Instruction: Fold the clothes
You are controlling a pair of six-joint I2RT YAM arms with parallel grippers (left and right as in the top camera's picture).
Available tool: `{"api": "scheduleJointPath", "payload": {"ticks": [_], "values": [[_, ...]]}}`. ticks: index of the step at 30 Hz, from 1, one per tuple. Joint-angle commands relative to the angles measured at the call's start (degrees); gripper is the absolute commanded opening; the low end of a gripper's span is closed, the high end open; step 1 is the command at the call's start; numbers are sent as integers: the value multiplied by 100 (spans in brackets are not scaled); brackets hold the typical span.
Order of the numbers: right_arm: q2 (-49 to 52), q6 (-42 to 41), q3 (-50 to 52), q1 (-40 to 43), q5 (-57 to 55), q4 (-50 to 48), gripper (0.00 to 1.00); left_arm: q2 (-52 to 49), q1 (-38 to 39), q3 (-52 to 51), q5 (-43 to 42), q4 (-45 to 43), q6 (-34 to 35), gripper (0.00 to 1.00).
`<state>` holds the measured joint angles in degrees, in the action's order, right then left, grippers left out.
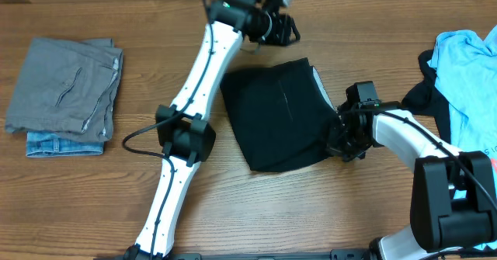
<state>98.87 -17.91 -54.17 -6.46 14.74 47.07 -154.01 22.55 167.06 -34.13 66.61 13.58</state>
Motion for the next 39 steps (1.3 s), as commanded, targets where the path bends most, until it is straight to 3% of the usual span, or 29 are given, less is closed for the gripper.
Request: {"api": "scheduleJointPath", "payload": {"ticks": [1,3,6,9,11,13,16,19,28,39], "values": [[-431,31,-772,11,-122,503,5,258,-105,719,-136,553,-31,43],[-629,33,-1043,4,85,796,5,258,-116,745,-136,870,-59,41],[-903,149,-1185,4,892,907,5,245,-107,636,-146,1342,-457,32],[-992,935,-1180,4,2345,905,5,245,-26,269,-149,1794,-857,23],[-986,1113,-1099,4,2551,885,4,245,24,-33,-181,2076,-992,18],[-981,1167,-940,4,2341,811,4,245,55,-382,-404,2385,-1121,4],[-981,1213,-673,7,2046,538,4,245,63,-841,-1246,3034,-1840,4],[-970,1196,-398,22,1685,74,4,251,111,-1316,-1611,3023,-1982,4],[-809,769,-52,22,1287,-940,4,251,227,-2120,-1502,3023,-2286,4],[-90,588,-52,24,804,-1517,4,251,479,-2841,-1602,3025,-2575,4]]}}
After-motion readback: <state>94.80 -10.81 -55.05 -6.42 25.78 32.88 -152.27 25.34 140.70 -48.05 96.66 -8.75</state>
